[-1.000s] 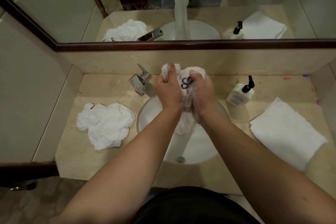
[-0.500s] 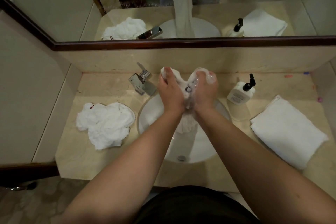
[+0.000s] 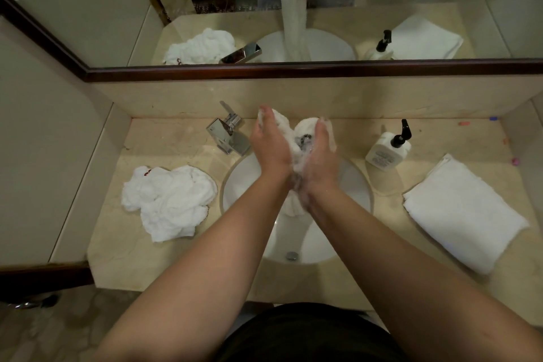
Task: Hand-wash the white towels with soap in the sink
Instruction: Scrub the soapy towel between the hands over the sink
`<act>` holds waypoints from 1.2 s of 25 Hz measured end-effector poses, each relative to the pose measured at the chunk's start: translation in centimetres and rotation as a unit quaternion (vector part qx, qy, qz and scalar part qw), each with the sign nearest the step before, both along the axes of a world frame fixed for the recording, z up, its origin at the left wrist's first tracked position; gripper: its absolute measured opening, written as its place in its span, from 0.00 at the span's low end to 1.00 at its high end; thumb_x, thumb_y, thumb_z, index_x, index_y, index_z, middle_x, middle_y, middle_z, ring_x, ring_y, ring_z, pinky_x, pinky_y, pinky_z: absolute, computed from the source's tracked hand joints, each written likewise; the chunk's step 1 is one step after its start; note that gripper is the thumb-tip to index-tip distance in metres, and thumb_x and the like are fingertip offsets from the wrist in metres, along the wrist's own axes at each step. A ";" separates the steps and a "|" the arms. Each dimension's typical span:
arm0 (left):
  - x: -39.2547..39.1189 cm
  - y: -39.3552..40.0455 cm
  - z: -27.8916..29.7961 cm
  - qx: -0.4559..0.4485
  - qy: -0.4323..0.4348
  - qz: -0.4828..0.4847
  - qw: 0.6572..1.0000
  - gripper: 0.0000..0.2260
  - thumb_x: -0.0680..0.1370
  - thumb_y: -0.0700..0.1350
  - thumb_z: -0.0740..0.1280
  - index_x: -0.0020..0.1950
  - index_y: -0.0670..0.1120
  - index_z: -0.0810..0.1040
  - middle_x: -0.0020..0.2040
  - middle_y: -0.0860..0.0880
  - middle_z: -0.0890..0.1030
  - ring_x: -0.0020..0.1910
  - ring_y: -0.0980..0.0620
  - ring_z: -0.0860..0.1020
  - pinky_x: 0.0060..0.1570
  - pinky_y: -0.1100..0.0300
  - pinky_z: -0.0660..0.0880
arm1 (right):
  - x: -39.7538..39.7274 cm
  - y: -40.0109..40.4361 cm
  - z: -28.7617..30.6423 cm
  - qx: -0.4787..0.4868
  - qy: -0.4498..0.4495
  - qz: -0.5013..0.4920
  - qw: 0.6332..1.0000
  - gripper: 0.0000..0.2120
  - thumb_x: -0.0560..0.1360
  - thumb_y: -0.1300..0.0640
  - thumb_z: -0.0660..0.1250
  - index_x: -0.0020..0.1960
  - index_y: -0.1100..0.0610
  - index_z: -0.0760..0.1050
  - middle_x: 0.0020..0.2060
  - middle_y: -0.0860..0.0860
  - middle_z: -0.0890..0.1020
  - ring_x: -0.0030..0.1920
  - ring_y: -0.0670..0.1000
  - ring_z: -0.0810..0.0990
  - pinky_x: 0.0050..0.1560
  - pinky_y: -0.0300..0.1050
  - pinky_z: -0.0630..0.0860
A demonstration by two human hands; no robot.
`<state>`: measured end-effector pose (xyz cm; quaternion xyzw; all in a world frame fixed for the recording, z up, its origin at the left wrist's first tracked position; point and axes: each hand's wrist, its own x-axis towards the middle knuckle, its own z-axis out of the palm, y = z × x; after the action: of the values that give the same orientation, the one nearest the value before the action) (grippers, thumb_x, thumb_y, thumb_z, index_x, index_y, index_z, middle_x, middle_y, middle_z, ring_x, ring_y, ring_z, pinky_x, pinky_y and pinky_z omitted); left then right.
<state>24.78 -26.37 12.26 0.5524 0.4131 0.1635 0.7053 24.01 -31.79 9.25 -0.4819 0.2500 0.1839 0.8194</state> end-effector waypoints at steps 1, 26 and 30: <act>-0.2 -0.1 -0.3 -0.004 0.005 -0.015 1.000 0.23 0.84 0.56 0.57 0.67 0.40 0.76 0.58 0.48 0.80 0.59 0.51 0.77 0.45 0.70 0.71 | 0.4 -0.1 0.4 -0.027 -0.015 -0.026 0.999 0.23 0.76 0.37 0.64 0.61 0.52 0.78 0.52 0.54 0.84 0.52 0.54 0.84 0.57 0.54 0.81; -0.5 0.3 -3.3 -0.187 0.118 -0.100 0.970 0.52 0.58 0.80 0.66 0.68 0.43 0.77 0.52 0.44 0.84 0.51 0.44 0.83 0.51 0.51 0.79 | 1.6 -1.2 1.3 -0.356 -0.264 0.193 0.876 0.20 0.82 0.43 0.56 0.38 0.50 0.78 0.26 0.44 0.75 0.28 0.44 0.74 0.34 0.46 0.72; -0.5 1.4 -2.9 -0.122 0.095 -0.124 0.980 0.31 0.73 0.71 0.65 0.58 0.44 0.81 0.52 0.43 0.85 0.48 0.47 0.83 0.50 0.52 0.80 | 1.8 0.3 1.1 -0.358 -0.197 0.144 0.901 0.20 0.82 0.42 0.55 0.51 0.52 0.81 0.33 0.46 0.80 0.37 0.46 0.80 0.45 0.51 0.80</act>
<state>24.32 -24.94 9.35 0.5218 0.4239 -0.0303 0.7397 25.80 -31.54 10.32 -0.8000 0.0604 0.0996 0.5886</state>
